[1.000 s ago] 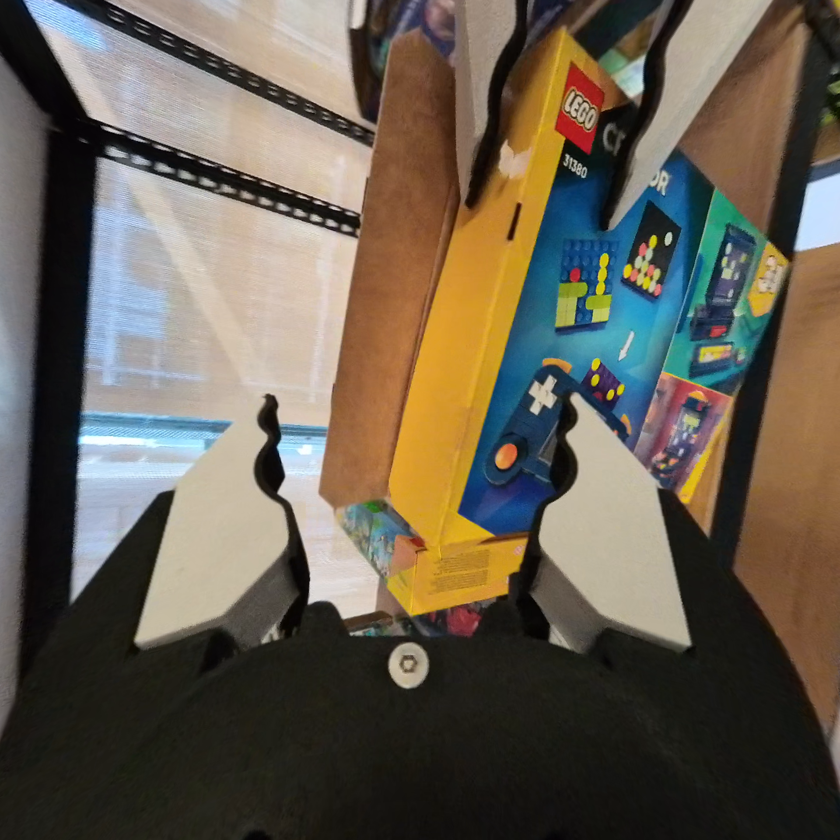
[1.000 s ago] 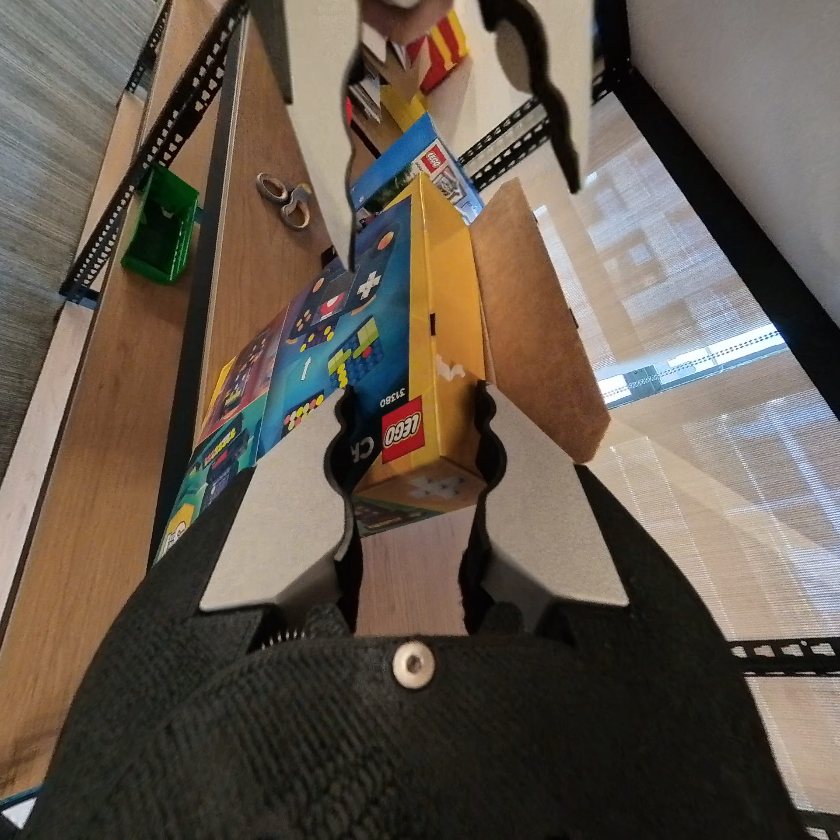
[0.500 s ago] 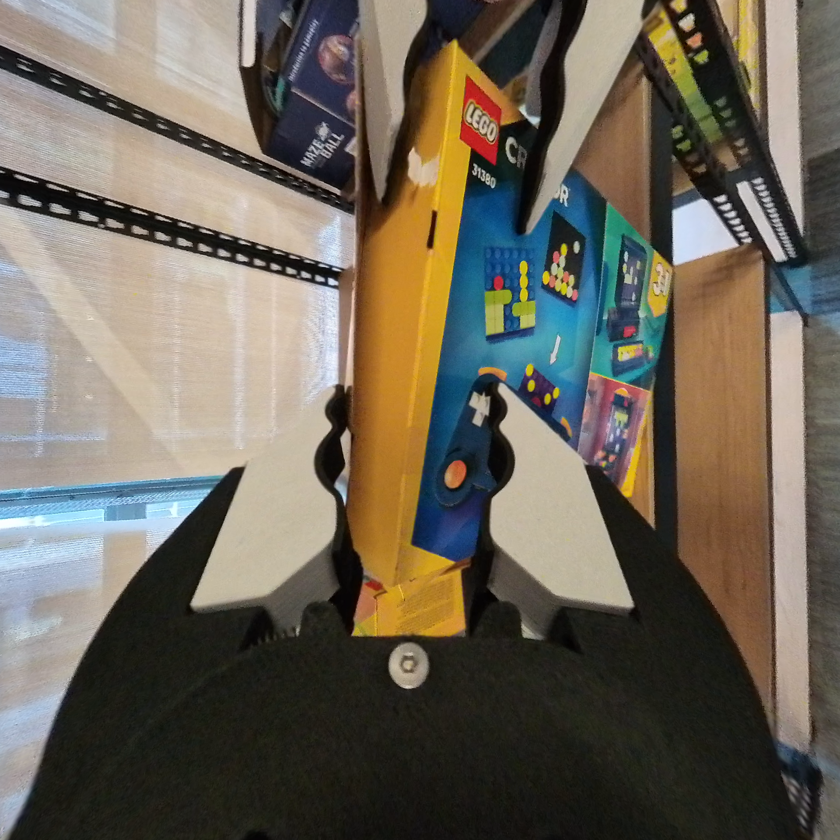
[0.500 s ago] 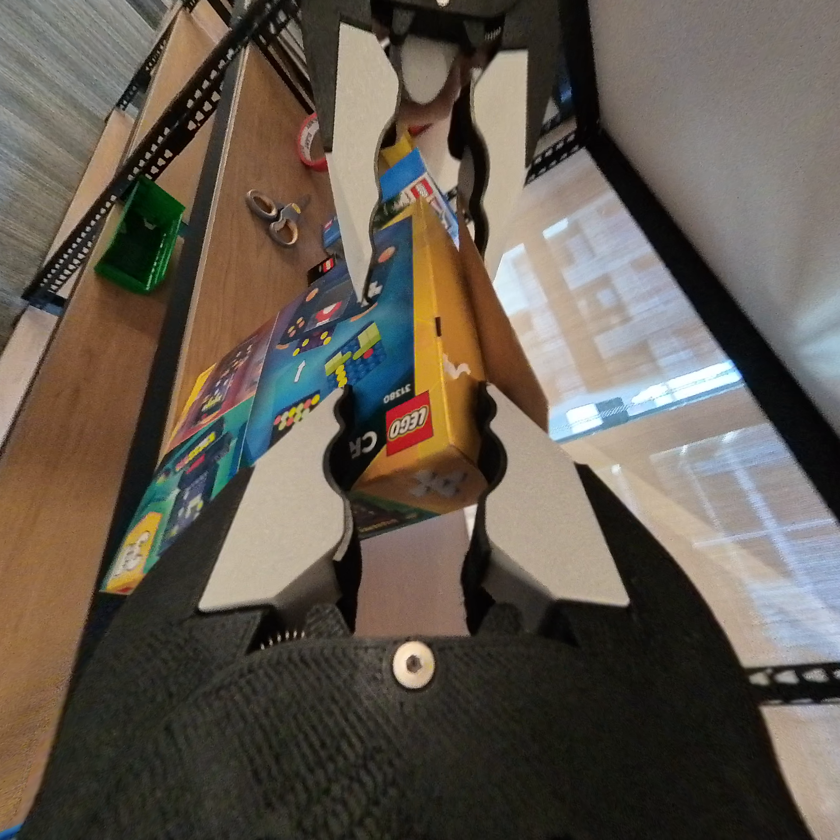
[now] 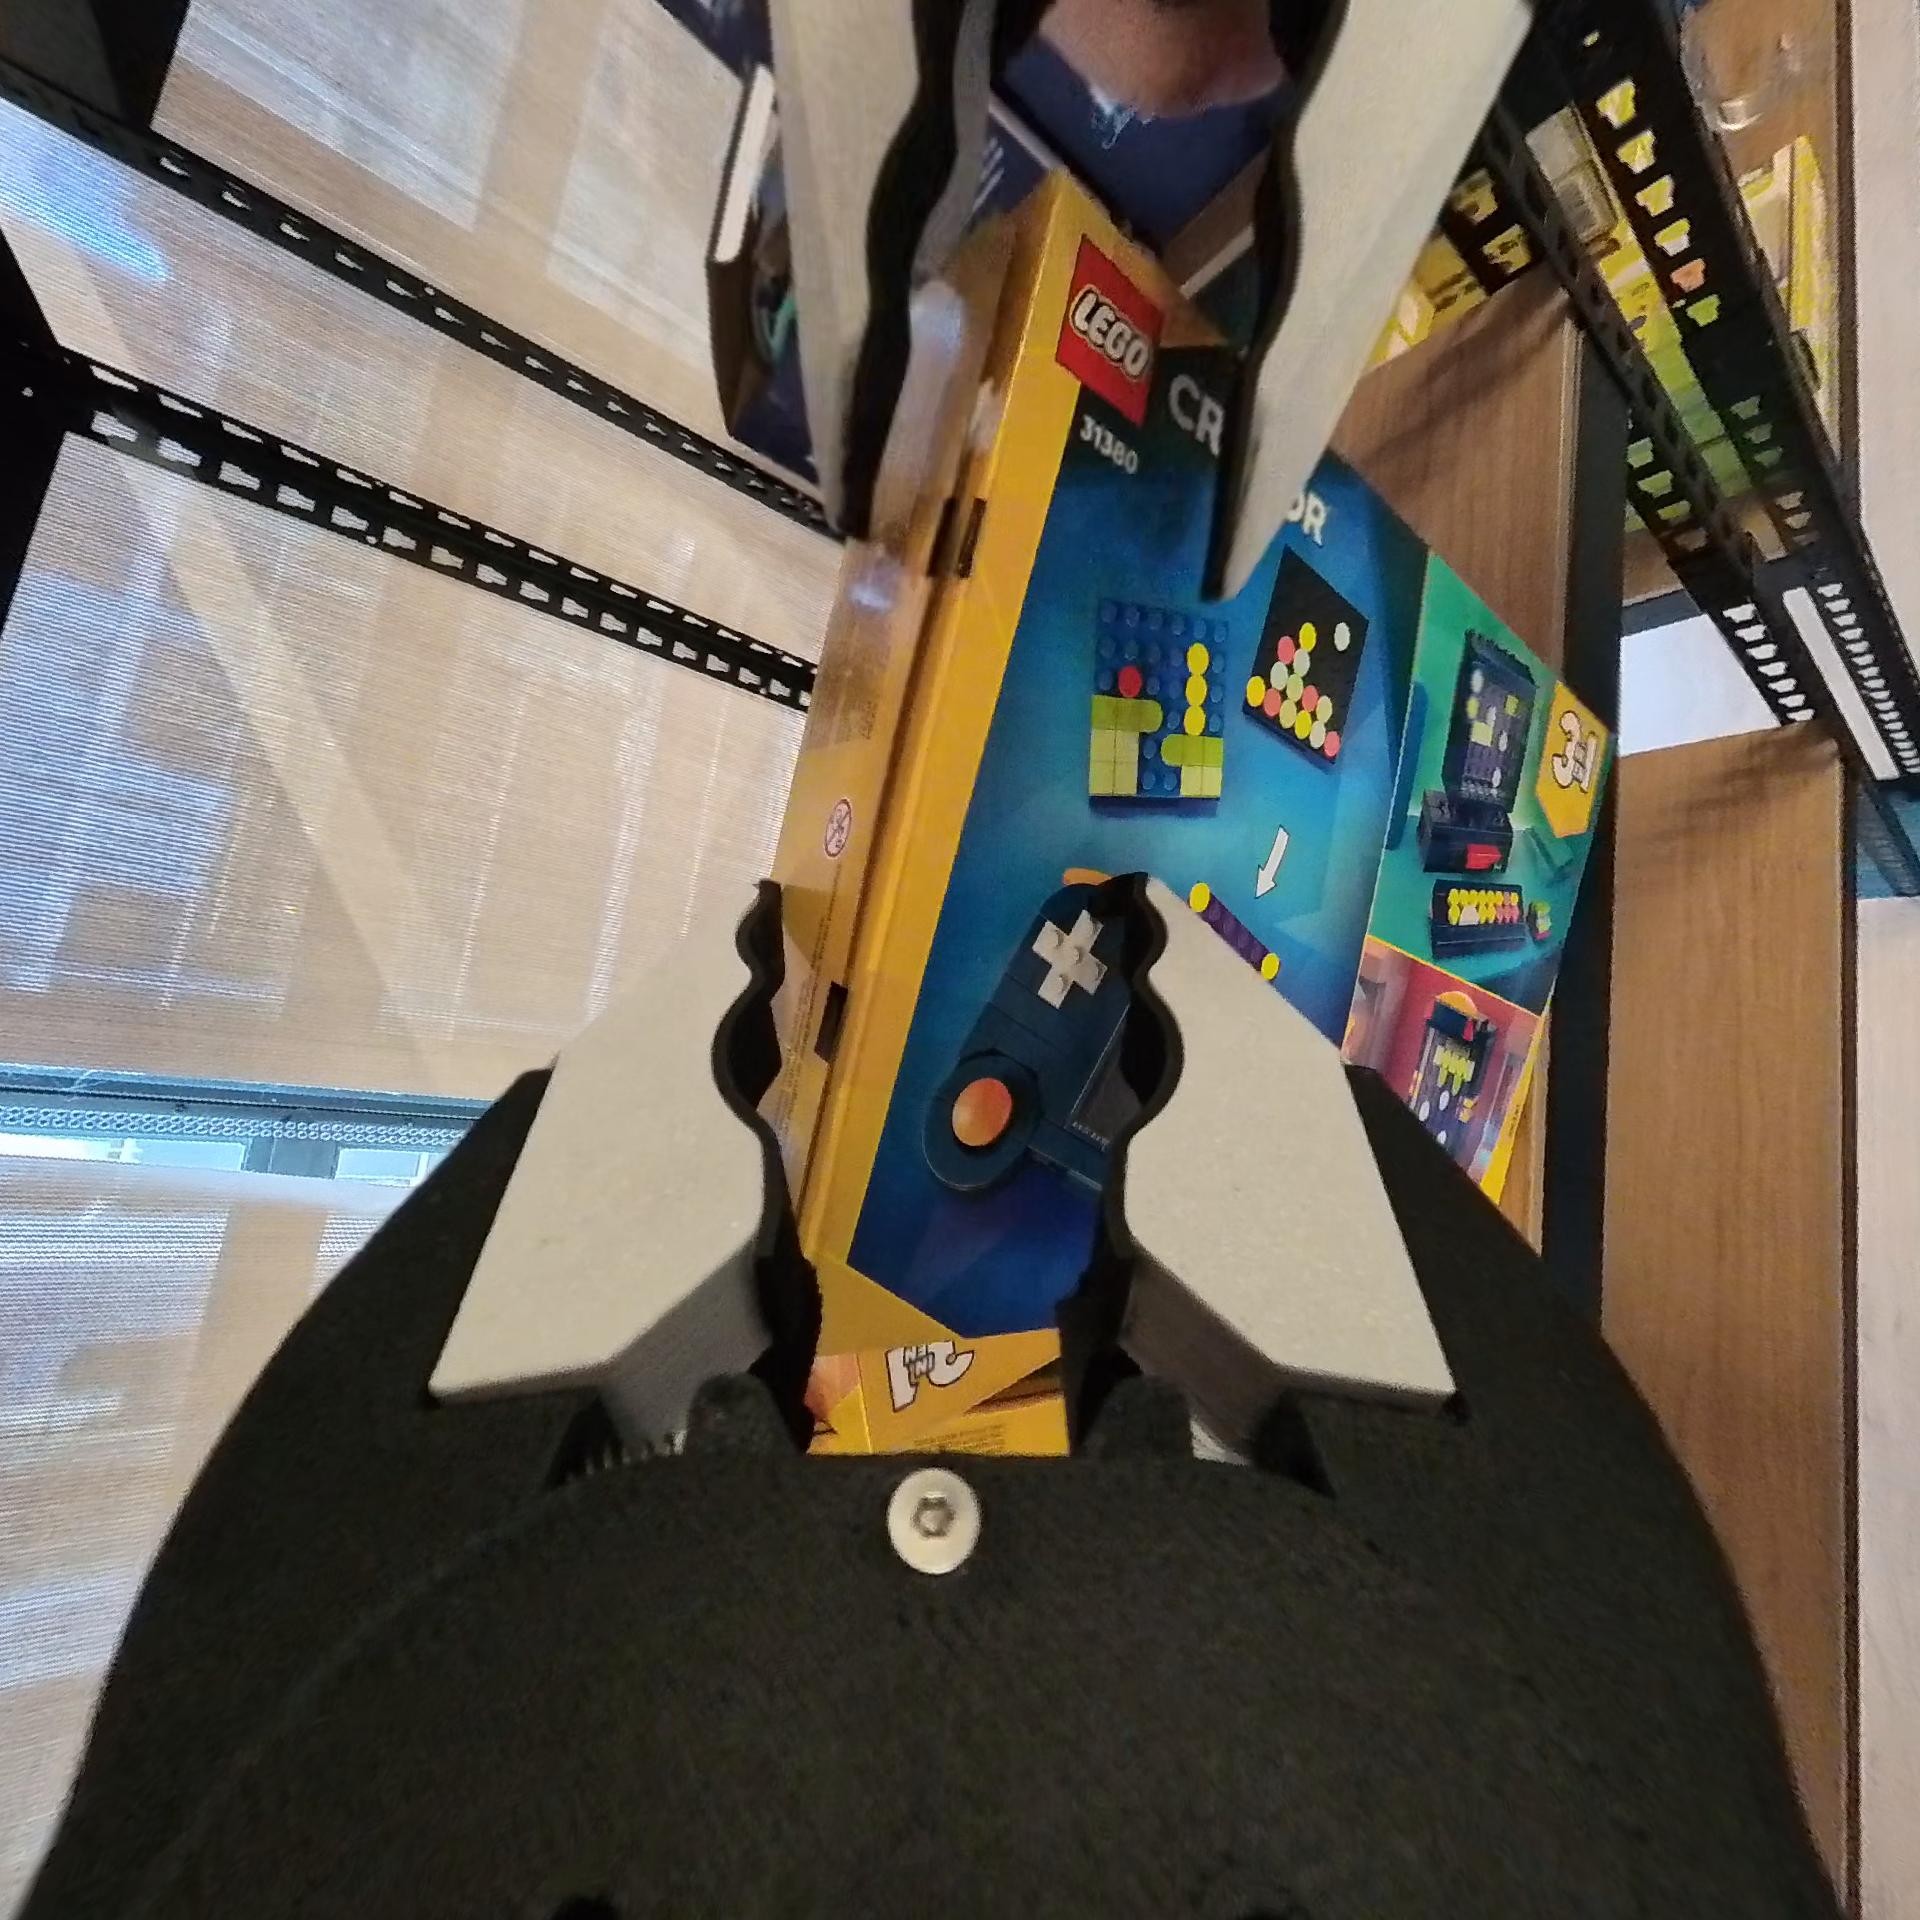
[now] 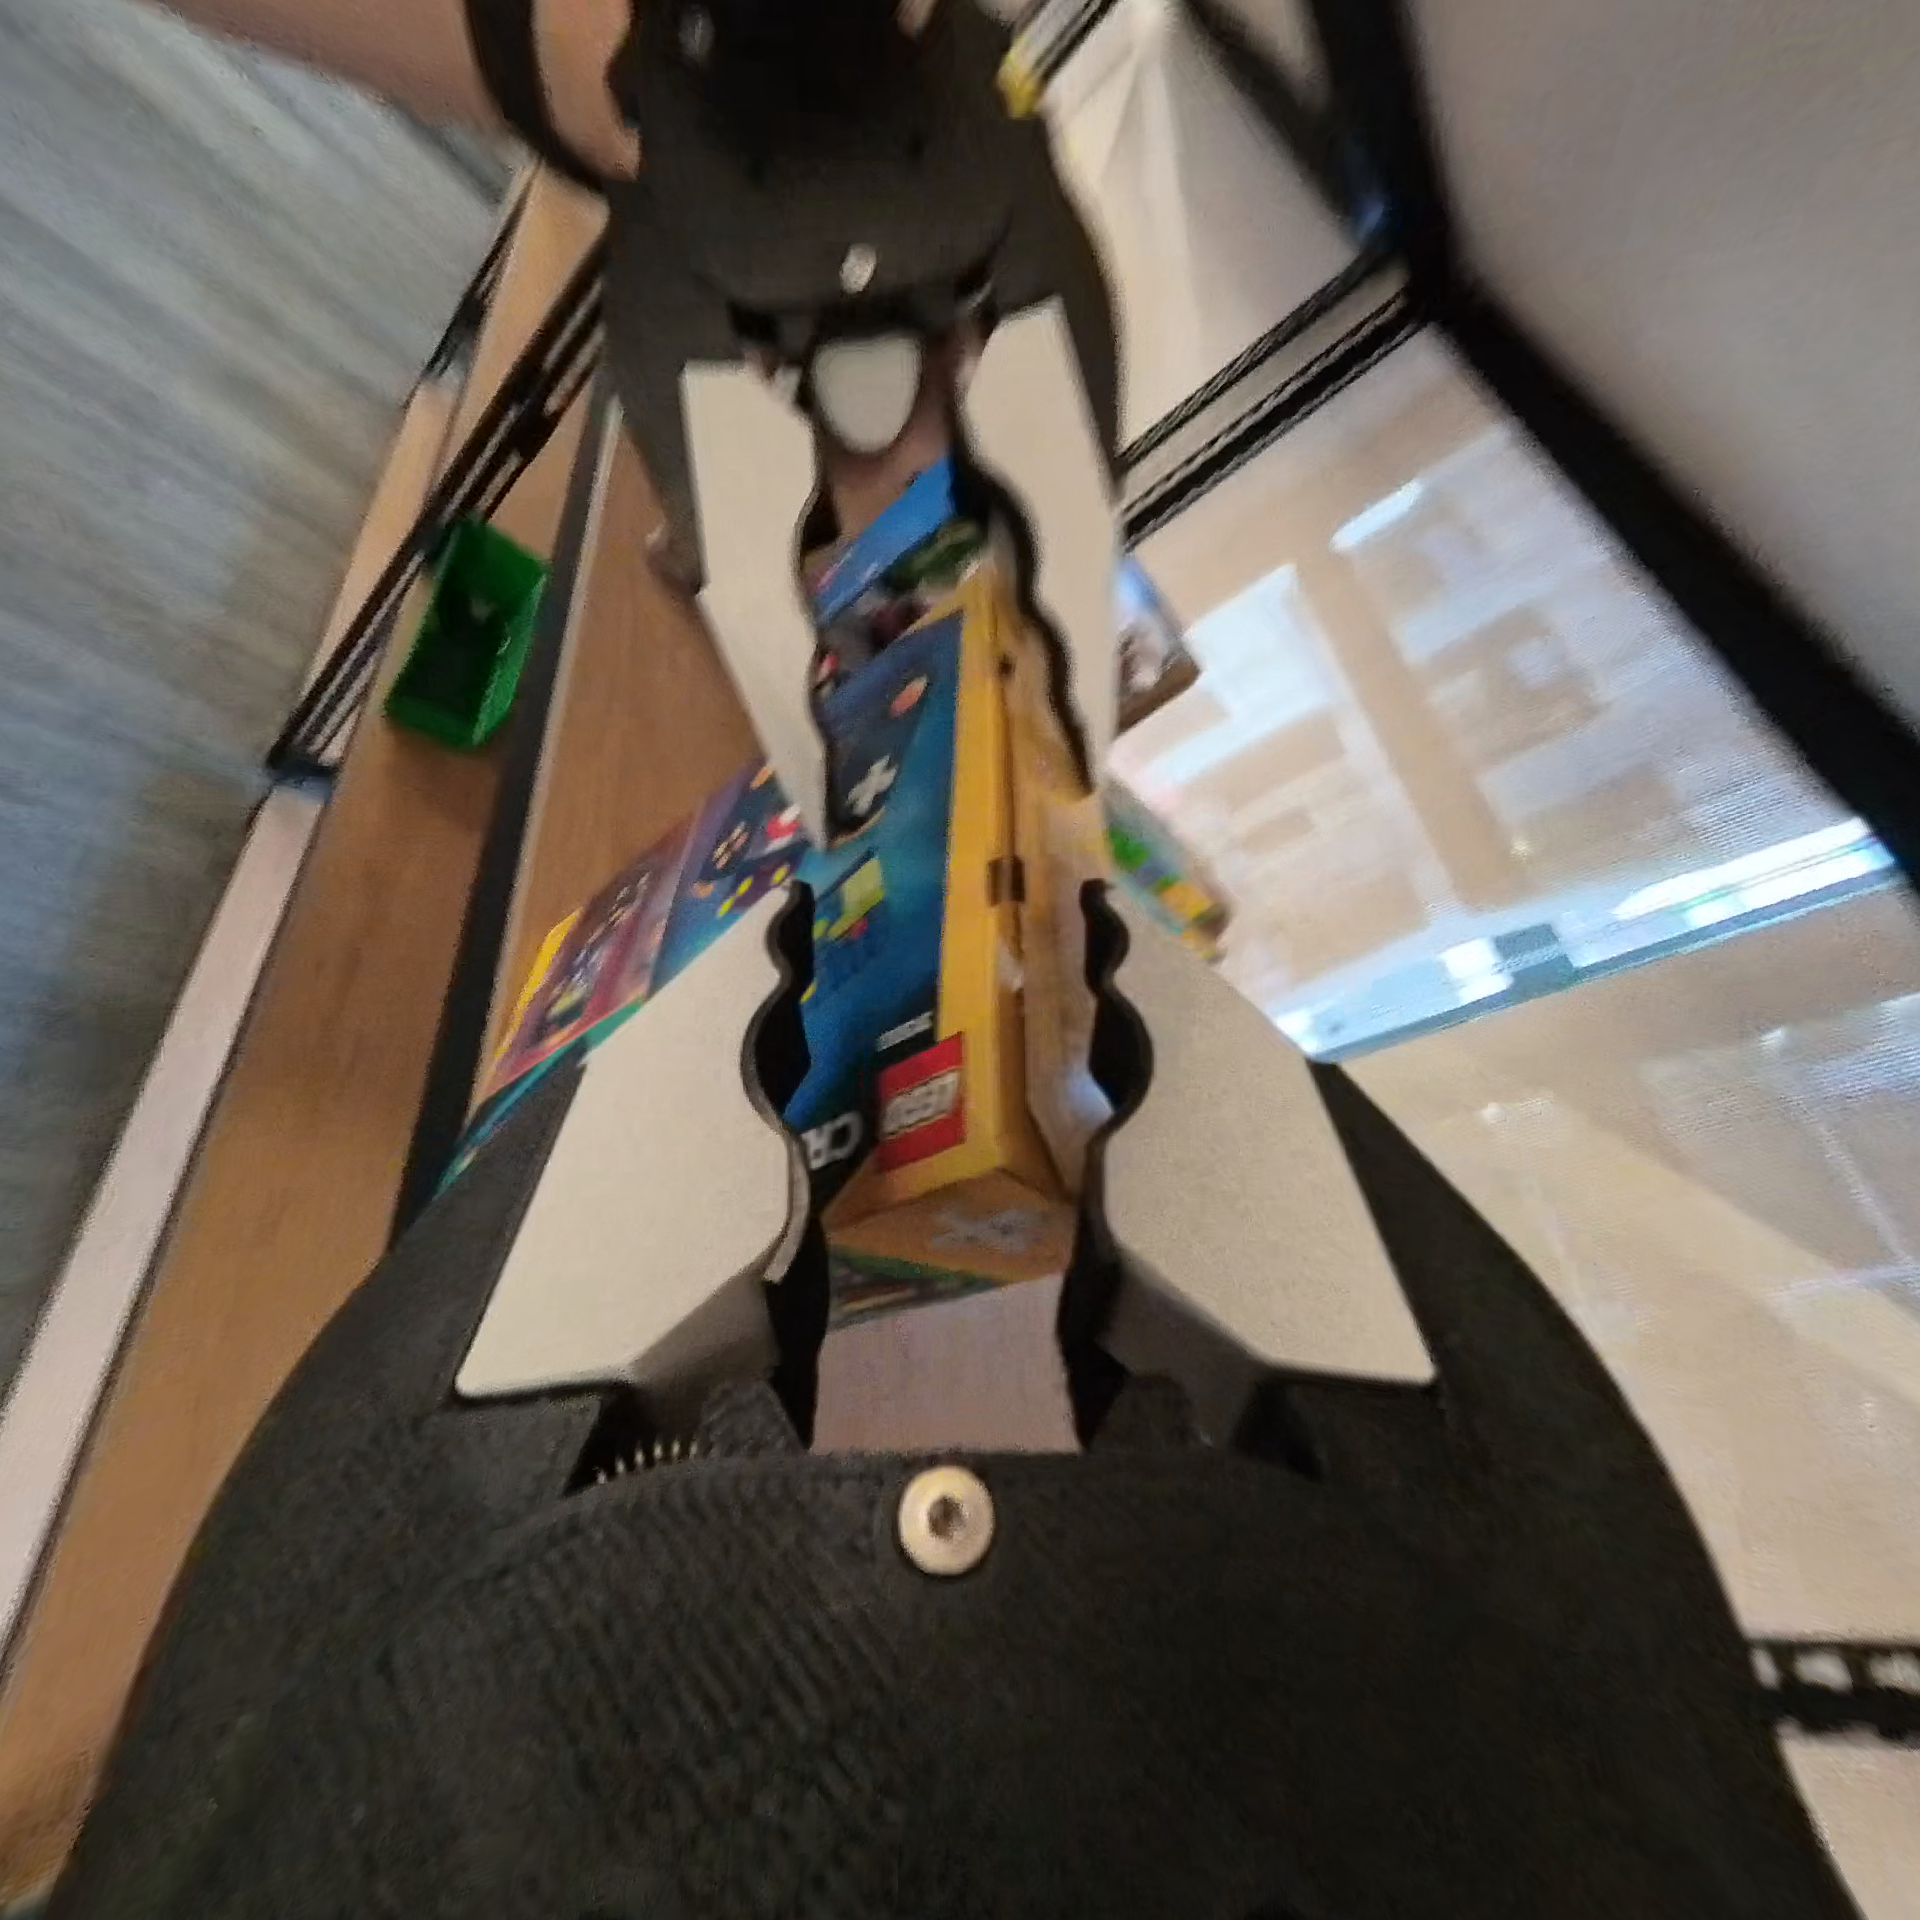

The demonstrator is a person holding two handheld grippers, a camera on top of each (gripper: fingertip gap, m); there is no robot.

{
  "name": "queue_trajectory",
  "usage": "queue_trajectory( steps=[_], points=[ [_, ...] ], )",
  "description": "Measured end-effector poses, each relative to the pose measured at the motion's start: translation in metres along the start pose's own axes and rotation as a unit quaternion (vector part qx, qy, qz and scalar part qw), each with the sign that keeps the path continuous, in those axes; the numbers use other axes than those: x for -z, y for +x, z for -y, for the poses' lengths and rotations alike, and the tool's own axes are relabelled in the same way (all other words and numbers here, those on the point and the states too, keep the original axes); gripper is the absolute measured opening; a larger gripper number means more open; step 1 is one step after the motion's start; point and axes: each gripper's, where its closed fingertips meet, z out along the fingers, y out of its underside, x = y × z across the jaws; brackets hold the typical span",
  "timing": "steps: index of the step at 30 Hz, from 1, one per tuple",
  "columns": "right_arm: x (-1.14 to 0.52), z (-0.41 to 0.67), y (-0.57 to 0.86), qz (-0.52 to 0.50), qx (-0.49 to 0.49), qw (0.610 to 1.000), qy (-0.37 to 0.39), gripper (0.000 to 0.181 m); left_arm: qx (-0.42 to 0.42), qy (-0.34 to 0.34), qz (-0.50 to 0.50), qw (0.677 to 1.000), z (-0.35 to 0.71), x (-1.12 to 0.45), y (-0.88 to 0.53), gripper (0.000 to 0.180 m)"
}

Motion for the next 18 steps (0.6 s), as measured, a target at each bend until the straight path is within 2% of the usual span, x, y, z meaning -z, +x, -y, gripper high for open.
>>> queue_trajectory(
  steps=[2, 4, 6, 7, 8, 10, 11, 12, 18],
  points=[
    [-0.002, -0.018, 0.002, -0.024, 0.035, 0.996, -0.072, 0.047, -0.007, 0.006, 0.005, 1.0, 0.0, 0.0, 0.0, 0.064],
    [-0.001, -0.017, 0.001, -0.045, 0.067, 0.994, -0.077, 0.044, -0.007, 0.01, -0.011, 1.0, 0.002, 0.005, 0.001, 0.062],
    [0.001, -0.015, -0.001, -0.047, 0.074, 0.993, -0.075, 0.044, 0.033, 0.037, -0.036, 0.998, 0.011, 0.016, -0.005, 0.041],
    [0.001, -0.015, -0.001, -0.047, 0.072, 0.993, -0.077, 0.043, 0.057, 0.06, -0.048, 0.995, 0.017, 0.022, -0.01, 0.036],
    [0.001, -0.015, 0.0, -0.047, 0.073, 0.993, -0.078, 0.044, 0.077, 0.072, -0.062, 0.992, 0.018, 0.026, -0.015, 0.038],
    [0.0, -0.016, 0.0, -0.045, 0.077, 0.993, -0.08, 0.043, 0.094, 0.047, -0.107, 0.989, 0.006, 0.027, -0.013, 0.063],
    [0.0, -0.016, 0.0, -0.044, 0.074, 0.993, -0.082, 0.043, 0.09, 0.026, -0.103, 0.99, -0.003, 0.024, -0.016, 0.062],
    [0.0, -0.017, 0.001, -0.044, 0.072, 0.993, -0.082, 0.043, 0.078, 0.013, -0.102, 0.992, -0.011, 0.022, -0.016, 0.051],
    [-0.003, -0.022, 0.006, -0.038, 0.058, 0.994, -0.08, 0.043, 0.114, 0.076, -0.073, 0.988, -0.016, 0.016, -0.018, 0.045]
  ],
)
